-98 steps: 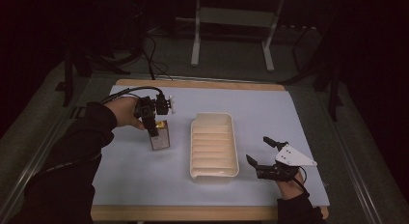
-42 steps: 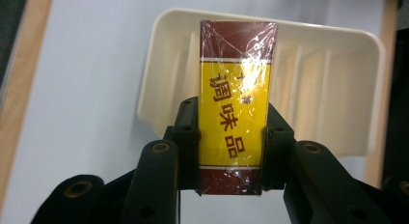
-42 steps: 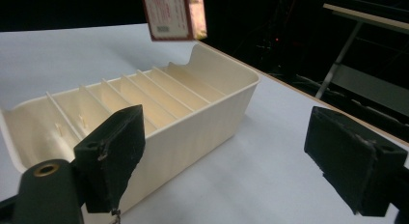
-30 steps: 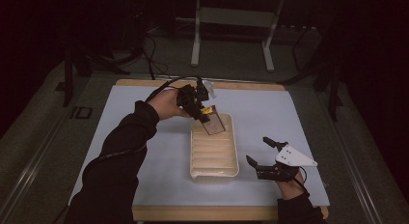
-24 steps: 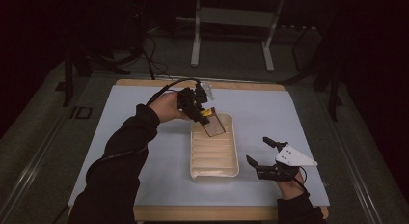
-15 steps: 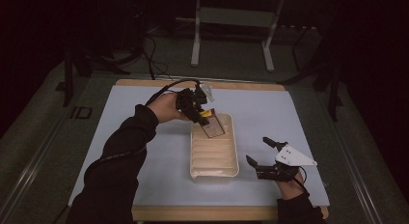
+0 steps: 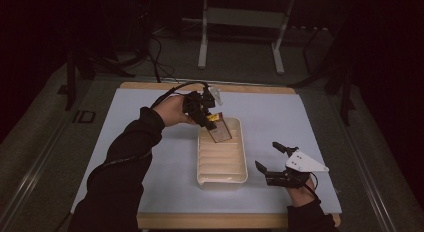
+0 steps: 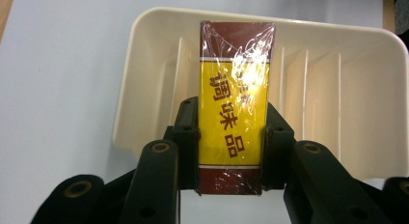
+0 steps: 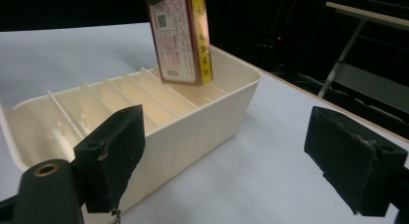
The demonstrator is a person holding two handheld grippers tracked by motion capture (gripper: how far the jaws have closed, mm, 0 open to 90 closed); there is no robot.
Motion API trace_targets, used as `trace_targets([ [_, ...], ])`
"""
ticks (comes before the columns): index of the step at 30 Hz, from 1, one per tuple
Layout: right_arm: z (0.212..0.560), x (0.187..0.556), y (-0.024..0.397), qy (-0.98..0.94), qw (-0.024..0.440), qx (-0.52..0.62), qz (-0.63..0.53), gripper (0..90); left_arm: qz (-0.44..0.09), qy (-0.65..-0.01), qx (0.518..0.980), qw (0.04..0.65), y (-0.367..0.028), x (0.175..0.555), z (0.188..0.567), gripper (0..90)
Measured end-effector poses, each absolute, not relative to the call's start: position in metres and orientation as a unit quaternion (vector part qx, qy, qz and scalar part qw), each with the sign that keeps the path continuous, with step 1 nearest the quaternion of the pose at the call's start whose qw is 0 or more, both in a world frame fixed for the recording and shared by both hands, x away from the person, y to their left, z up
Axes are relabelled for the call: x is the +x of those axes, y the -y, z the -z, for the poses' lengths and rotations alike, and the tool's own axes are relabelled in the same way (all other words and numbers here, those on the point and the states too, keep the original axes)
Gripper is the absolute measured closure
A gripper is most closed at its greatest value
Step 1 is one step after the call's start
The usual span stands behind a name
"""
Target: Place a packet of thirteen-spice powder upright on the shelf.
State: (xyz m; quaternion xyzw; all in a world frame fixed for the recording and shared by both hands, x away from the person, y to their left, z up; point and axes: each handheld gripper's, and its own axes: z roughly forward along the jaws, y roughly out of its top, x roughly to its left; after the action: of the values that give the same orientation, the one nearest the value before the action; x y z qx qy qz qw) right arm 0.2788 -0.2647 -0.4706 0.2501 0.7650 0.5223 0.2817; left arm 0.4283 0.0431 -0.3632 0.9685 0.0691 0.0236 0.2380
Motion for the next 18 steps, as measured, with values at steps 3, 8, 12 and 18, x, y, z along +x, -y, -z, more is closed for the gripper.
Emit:
trace_targets([
  [3, 0.471, 0.279, 0.265, -0.766, 0.28, 0.251, -0.522, 14.3, -0.024, -0.07, 0.97, 0.232, -0.043, 0.429, 0.363, 67.8],
  [8, 0.471, 0.279, 0.265, -0.765, 0.281, 0.25, -0.522, 14.3, -0.021, -0.067, 0.972, 0.226, -0.041, 0.43, 0.367, 67.8],
  [12, 0.471, 0.279, 0.265, -0.765, 0.281, 0.25, -0.522, 14.3, -0.015, -0.067, 0.974, 0.218, -0.038, 0.43, 0.371, 67.8],
  [18, 0.471, 0.279, 0.265, -0.765, 0.281, 0.249, -0.523, 14.3, -0.013, -0.064, 0.976, 0.207, -0.034, 0.431, 0.378, 67.7],
])
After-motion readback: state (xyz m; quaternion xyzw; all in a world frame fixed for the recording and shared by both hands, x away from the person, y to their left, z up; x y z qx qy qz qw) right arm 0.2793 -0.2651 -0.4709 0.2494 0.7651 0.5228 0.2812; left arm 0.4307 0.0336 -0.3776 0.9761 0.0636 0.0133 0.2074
